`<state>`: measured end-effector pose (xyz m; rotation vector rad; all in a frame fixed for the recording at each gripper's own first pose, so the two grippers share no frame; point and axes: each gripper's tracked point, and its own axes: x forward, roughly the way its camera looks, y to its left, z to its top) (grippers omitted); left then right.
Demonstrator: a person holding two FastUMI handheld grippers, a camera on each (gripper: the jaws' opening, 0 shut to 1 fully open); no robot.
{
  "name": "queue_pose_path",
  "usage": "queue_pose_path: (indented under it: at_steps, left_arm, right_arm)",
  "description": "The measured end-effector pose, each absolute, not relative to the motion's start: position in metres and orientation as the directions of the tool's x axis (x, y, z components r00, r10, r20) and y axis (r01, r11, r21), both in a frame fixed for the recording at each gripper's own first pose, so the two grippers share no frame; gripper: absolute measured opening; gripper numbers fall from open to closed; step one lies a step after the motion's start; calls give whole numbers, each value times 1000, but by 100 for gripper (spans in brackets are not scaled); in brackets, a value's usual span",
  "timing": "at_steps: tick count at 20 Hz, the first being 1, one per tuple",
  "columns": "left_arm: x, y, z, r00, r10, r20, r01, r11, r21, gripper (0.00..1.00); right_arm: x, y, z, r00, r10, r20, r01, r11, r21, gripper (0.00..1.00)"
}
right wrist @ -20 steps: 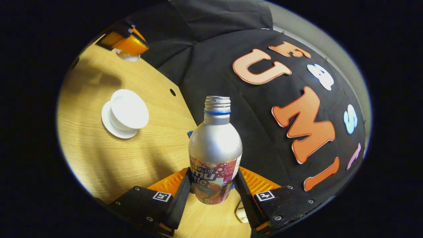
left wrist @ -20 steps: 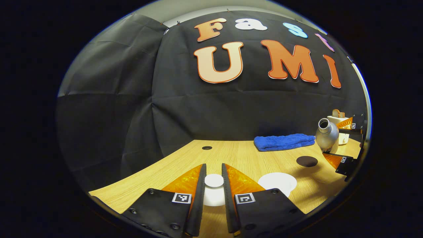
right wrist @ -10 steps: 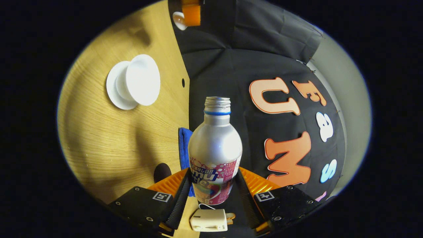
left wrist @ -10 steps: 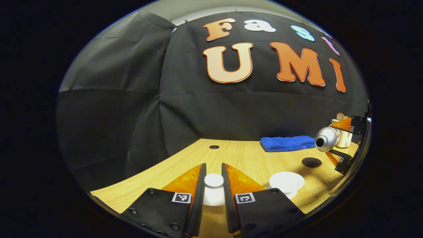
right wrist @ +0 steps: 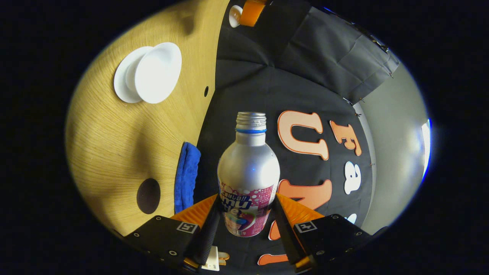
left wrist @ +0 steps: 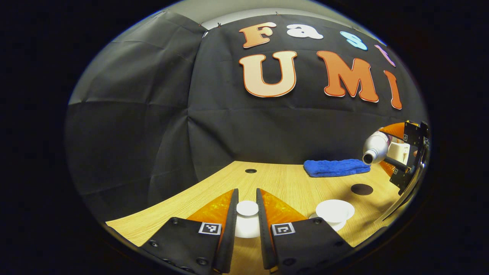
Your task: Open the teacup lid with one hand, grasp the water bottle and pour water into the teacup with the other hand; after pouring, place the water bottle on the coaster and then close the teacup lid.
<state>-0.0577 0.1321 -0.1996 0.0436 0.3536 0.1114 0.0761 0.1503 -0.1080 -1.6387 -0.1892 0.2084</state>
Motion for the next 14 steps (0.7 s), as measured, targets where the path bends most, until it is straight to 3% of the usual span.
queue_pose_path:
  at_steps: [3,14]
  left_arm:
    - [-58,135,-201,931,117,-346,-103,993,58,30]
    - [-56,148,-196,930,132,-342,-121,991,53,34]
  right_arm:
    - [78,158,-99,962,273,-5,26,-112,-993,77]
    - [87,164,-83,944,326,46,113,-191,-975,77]
